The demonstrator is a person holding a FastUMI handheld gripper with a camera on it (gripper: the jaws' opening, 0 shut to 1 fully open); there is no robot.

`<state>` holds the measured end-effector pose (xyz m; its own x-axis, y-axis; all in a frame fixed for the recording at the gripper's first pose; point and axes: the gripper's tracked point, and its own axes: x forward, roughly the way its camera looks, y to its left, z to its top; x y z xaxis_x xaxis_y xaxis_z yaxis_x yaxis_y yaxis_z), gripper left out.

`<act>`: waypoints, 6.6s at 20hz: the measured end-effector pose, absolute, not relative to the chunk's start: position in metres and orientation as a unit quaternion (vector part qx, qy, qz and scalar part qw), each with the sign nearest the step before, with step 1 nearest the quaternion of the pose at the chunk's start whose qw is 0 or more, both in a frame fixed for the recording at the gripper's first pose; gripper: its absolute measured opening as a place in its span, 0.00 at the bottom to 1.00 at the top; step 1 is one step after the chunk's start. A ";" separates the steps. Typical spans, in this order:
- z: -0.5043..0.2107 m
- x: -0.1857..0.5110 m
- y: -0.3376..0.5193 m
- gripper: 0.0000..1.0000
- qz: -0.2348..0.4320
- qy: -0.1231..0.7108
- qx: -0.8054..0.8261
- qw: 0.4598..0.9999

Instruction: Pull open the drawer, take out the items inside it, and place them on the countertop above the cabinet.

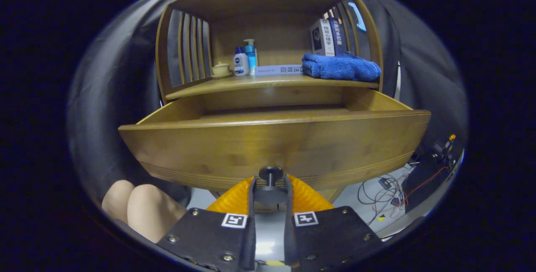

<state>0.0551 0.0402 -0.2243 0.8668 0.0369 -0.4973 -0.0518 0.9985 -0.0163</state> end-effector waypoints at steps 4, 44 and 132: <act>-0.225 0.053 0.042 0.32 0.031 0.268 -0.017 0.963; -0.219 0.174 0.070 0.63 0.085 0.481 -0.113 0.865; -0.141 0.336 0.091 0.43 0.000 0.219 -0.023 0.975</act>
<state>0.3356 0.0915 -0.1407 0.9042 -0.0100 -0.4270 -0.0104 0.9989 -0.0455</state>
